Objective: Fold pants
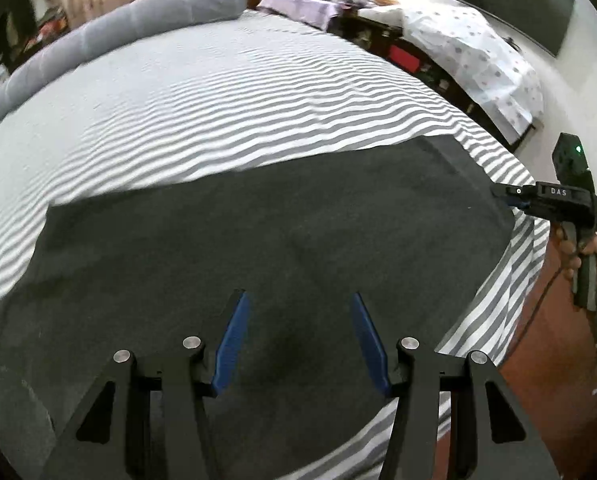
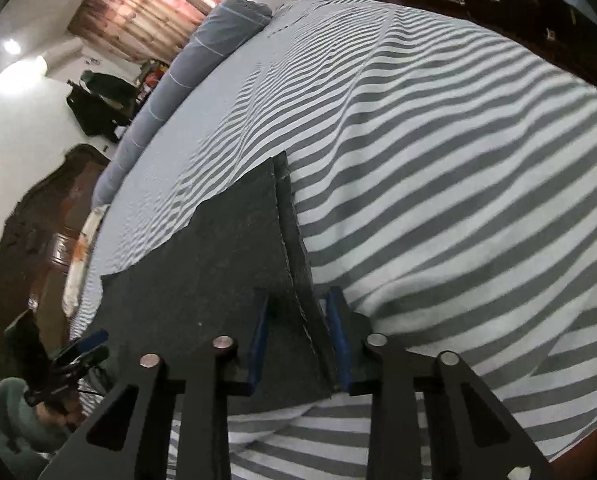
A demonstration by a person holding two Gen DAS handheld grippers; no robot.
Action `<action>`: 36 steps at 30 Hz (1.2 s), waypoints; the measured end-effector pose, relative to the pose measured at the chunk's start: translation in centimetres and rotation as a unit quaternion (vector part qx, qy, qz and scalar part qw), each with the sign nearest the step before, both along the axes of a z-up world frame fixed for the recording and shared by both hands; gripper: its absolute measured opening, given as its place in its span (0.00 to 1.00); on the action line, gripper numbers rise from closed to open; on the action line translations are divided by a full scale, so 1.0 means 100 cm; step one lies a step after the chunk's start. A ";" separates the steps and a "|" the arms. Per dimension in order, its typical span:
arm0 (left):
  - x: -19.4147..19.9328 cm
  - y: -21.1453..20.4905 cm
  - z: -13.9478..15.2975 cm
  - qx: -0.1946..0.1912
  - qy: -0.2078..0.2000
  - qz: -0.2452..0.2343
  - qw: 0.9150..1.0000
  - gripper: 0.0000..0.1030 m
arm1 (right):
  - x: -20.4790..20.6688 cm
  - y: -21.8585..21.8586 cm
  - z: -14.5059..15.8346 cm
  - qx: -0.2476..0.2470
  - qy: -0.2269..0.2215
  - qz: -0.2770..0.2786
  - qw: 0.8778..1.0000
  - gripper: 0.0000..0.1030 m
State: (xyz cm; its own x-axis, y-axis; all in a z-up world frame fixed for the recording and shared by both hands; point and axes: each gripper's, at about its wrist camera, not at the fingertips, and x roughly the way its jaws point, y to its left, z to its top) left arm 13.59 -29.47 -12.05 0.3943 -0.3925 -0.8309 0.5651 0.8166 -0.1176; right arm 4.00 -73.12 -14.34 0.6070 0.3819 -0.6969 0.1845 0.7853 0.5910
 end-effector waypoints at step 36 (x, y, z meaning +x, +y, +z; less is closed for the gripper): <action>0.016 0.012 0.001 -0.017 0.046 -0.011 0.999 0.51 | -0.001 0.099 0.085 0.021 -0.049 0.001 0.999 0.04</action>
State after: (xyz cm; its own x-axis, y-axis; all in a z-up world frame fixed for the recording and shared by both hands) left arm 15.22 -28.31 -11.98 0.3085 -0.4297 -0.8486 0.5686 0.7985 -0.1976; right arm 3.85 -63.26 -5.87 0.6714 0.4102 -0.6172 0.1230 0.7596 0.6386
